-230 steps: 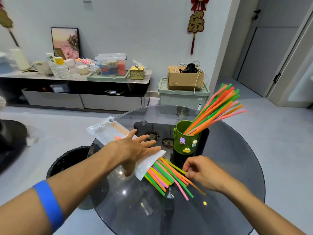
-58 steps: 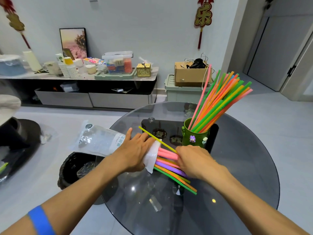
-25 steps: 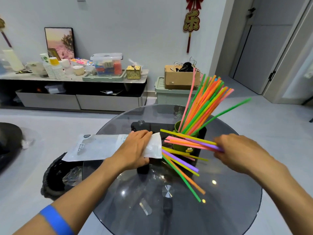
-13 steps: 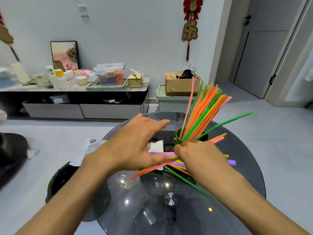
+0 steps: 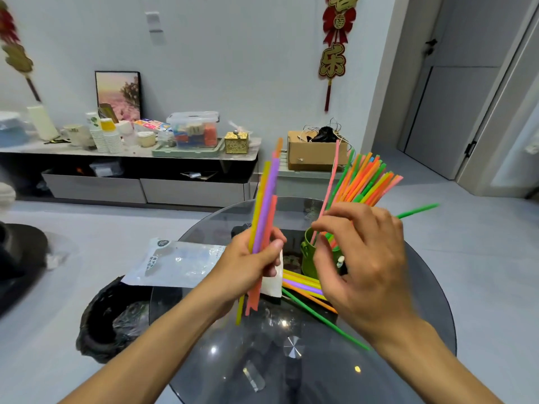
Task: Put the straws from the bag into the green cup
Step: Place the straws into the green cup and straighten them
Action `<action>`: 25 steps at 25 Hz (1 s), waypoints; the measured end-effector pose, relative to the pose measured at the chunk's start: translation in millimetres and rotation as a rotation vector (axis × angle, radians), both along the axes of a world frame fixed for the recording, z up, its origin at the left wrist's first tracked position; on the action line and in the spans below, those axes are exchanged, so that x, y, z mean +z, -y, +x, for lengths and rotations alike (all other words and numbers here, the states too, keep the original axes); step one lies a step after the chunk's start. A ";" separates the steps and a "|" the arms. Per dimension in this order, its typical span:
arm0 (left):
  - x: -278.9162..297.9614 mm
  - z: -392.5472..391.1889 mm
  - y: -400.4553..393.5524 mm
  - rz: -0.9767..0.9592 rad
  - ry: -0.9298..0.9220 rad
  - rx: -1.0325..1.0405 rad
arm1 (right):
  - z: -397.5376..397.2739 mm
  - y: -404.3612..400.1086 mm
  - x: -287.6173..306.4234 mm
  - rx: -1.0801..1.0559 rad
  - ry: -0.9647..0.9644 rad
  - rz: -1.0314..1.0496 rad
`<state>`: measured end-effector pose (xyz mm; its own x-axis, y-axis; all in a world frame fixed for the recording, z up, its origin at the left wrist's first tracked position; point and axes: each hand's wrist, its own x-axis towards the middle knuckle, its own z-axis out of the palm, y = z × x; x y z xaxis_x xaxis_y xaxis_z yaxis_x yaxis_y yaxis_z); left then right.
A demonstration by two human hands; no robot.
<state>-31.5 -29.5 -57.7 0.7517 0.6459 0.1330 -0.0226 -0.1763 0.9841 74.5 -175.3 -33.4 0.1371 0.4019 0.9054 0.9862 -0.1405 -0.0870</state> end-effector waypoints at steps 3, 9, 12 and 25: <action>-7.9 1.5 11.0 -0.129 0.135 -0.007 | -4.0 -10.1 -16.4 0.231 -0.549 -0.034; -30.1 6.0 19.9 -0.145 0.040 -0.180 | -6.4 -23.5 -39.5 0.495 -1.075 -0.276; -37.1 5.3 25.0 -0.190 -0.106 -0.259 | -0.6 -27.1 -41.9 0.573 -1.066 -0.333; -29.6 21.4 39.3 -0.074 0.001 0.011 | 22.3 -19.9 -22.4 0.647 -1.239 -0.415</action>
<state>-10.1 -68.8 -87.3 0.7444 0.6623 0.0854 -0.0224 -0.1031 0.9944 96.8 -155.4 -55.9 0.4246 0.8929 0.1499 0.2103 0.0638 -0.9756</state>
